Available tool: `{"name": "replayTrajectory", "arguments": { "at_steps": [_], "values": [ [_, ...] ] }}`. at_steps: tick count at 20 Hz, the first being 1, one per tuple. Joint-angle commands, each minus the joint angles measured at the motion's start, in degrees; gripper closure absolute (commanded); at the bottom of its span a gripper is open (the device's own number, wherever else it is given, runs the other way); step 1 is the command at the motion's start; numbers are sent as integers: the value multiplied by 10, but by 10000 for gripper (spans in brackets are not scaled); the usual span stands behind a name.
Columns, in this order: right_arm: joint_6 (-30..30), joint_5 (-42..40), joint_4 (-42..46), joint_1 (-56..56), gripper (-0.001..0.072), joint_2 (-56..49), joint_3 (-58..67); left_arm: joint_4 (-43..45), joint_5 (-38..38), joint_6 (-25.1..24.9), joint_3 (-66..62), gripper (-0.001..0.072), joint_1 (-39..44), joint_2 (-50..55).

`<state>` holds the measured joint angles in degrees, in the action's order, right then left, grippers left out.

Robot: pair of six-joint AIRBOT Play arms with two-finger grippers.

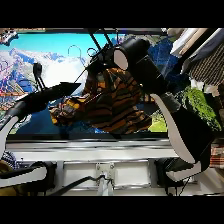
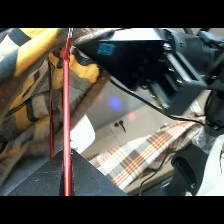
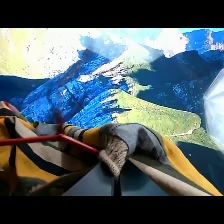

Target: Fold the clothes and pants, and hang the long-sleeved shirts on hangers.

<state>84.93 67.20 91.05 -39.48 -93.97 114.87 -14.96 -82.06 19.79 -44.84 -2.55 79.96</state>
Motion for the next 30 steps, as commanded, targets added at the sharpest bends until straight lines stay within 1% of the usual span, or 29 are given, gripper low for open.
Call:
{"name": "replayTrajectory", "arguments": {
  "at_steps": [1,3,5,6,8,10,12,14,18,21,22,23,24,25,26,27,29,30],
  "values": [
    [0,17,-2,-2,696,19,0,-1,-1,-8,-45,698,20,43],
    [0,31,-2,-2,696,34,0,-1,-8,-12,-54,697,19,64],
    [0,45,-3,-2,696,46,0,-3,-61,-27,-66,697,18,91],
    [0,55,-7,-2,696,51,0,-10,-89,-28,-70,697,20,103],
    [0,93,-14,-4,695,59,0,-49,-151,-48,-73,697,25,122],
    [0,132,-14,-9,695,71,0,-89,-195,-58,-73,697,26,131],
    [0,152,-26,-13,696,85,0,-96,-213,-64,-73,697,28,132],
    [0,161,-56,-14,695,101,0,-96,-222,-71,-73,697,40,132],
    [0,176,-106,-14,695,141,0,-98,-224,-87,-73,697,87,132],
    [0,204,-132,-14,692,170,0,-116,-228,-99,-73,697,116,132],
    [0,210,-144,-14,638,179,0,-124,-236,-101,-73,697,124,132],
    [0,210,-160,-14,542,189,0,-129,-241,-102,-73,697,130,132],
    [0,205,-175,-14,343,200,0,-130,-241,-102,-73,697,136,131],
    [0,199,-178,-14,173,210,0,-130,-241,-102,-73,697,142,131],
    [0,190,-176,-14,150,222,0,-129,-241,-101,-73,697,146,130],
    [0,181,-166,-11,152,235,0,-130,-241,-100,-73,697,150,130],
    [-14,158,-97,-7,162,266,0,-129,-241,-100,-73,697,157,125],
    [-48,149,-39,-7,261,282,0,-129,-241,-100,-73,697,159,121]
  ]
}}
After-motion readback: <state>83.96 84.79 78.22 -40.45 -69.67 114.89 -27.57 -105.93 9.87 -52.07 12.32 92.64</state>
